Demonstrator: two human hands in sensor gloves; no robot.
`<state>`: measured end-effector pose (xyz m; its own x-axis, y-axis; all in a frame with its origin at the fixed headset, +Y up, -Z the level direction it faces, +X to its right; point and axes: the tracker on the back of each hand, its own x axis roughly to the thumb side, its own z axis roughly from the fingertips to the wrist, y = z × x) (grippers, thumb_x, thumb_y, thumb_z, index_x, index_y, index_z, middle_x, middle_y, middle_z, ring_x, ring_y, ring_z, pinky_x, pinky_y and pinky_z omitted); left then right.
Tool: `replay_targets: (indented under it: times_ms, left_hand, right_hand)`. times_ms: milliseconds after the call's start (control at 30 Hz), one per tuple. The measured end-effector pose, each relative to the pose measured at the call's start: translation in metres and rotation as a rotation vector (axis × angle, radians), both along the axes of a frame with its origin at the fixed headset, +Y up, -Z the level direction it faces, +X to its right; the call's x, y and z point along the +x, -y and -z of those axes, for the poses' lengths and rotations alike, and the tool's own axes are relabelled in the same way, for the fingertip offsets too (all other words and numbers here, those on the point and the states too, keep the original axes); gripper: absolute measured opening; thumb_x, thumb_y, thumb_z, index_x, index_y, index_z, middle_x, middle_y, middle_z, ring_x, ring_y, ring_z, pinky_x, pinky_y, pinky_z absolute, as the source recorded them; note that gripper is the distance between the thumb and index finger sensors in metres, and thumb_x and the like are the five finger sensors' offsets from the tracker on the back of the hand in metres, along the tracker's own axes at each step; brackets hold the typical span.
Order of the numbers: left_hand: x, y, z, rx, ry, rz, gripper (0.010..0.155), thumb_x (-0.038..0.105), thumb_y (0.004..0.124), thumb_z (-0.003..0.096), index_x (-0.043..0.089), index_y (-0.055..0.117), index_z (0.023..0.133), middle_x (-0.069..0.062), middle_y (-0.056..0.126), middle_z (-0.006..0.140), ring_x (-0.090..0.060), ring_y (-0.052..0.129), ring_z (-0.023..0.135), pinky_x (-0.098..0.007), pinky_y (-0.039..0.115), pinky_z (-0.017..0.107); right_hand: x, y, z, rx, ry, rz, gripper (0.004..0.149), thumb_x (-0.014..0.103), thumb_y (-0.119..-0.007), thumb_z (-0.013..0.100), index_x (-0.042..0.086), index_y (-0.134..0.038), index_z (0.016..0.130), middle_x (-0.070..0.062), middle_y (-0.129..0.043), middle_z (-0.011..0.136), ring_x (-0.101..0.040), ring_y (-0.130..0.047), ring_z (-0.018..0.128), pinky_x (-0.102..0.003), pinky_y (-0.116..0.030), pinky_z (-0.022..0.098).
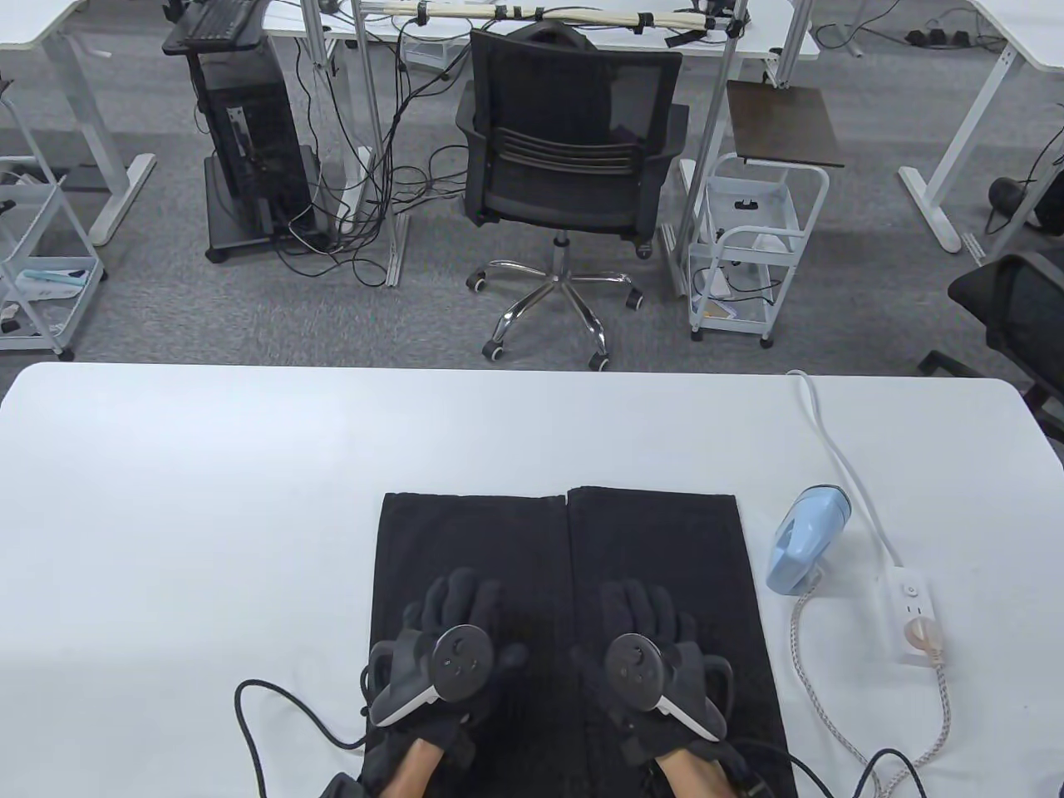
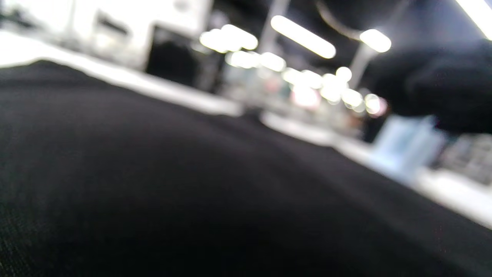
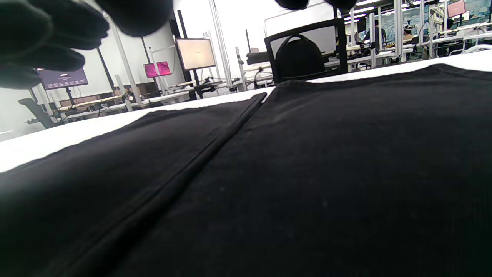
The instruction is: Iron trousers with electric iron on table
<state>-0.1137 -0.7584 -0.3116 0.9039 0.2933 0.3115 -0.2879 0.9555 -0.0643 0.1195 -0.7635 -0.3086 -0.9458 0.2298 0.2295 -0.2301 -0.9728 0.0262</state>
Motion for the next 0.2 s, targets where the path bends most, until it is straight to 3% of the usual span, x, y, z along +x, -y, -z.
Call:
replay_targets:
  times_ms: [200]
  left_hand:
    - [-0.0016,0.0025,0.0006,-0.027,-0.002,-0.011,0.085,0.056,0.068,0.0566,0.010,0.031,0.119,-0.031,0.016,0.119,-0.061,0.026,0.106,-0.081,0.033,0.065]
  right_hand:
    - [-0.0008,0.0017,-0.0001,-0.025,-0.001,0.011,0.084,0.055,-0.063,0.056,0.008,-0.023,0.113,-0.027,-0.031,0.118,-0.058,-0.038,0.104,-0.078,-0.039,0.065]
